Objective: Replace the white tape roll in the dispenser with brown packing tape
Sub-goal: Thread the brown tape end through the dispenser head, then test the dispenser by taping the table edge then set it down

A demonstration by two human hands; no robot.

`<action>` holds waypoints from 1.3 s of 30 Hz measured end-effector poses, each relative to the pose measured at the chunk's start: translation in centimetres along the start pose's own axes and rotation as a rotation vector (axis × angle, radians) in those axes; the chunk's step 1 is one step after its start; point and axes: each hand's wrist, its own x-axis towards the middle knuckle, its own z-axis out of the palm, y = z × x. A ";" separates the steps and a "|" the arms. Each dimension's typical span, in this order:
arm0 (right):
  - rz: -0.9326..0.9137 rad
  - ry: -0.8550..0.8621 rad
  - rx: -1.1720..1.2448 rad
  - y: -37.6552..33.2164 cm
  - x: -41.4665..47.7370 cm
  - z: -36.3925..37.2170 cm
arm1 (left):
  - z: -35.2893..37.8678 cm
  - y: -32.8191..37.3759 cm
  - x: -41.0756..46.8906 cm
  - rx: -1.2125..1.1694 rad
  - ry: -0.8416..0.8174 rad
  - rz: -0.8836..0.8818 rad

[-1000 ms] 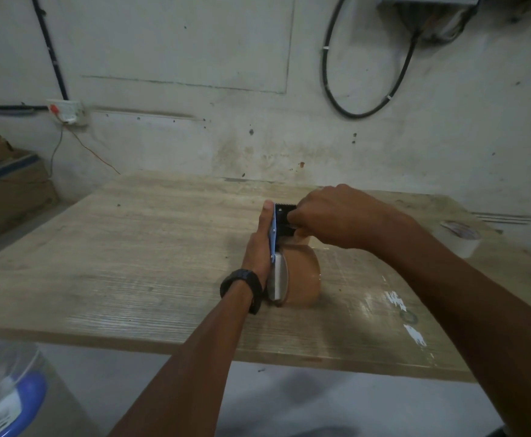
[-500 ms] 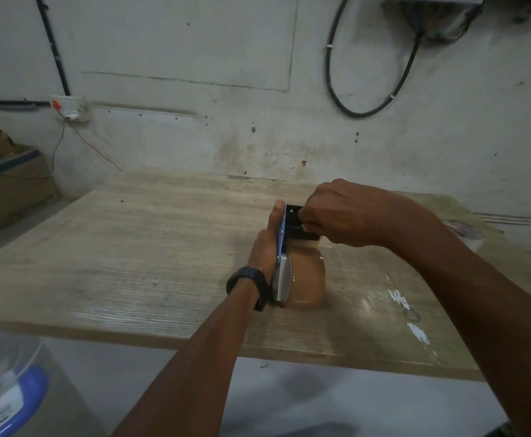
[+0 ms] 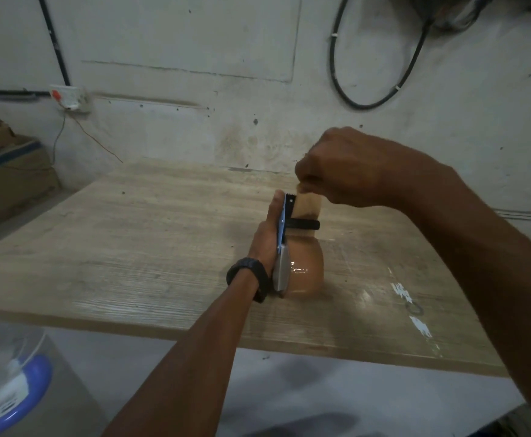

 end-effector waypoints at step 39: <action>0.685 0.741 0.617 -6.1 -7.4 13.9 | 3.5 3.7 -4.3 -0.057 0.068 0.008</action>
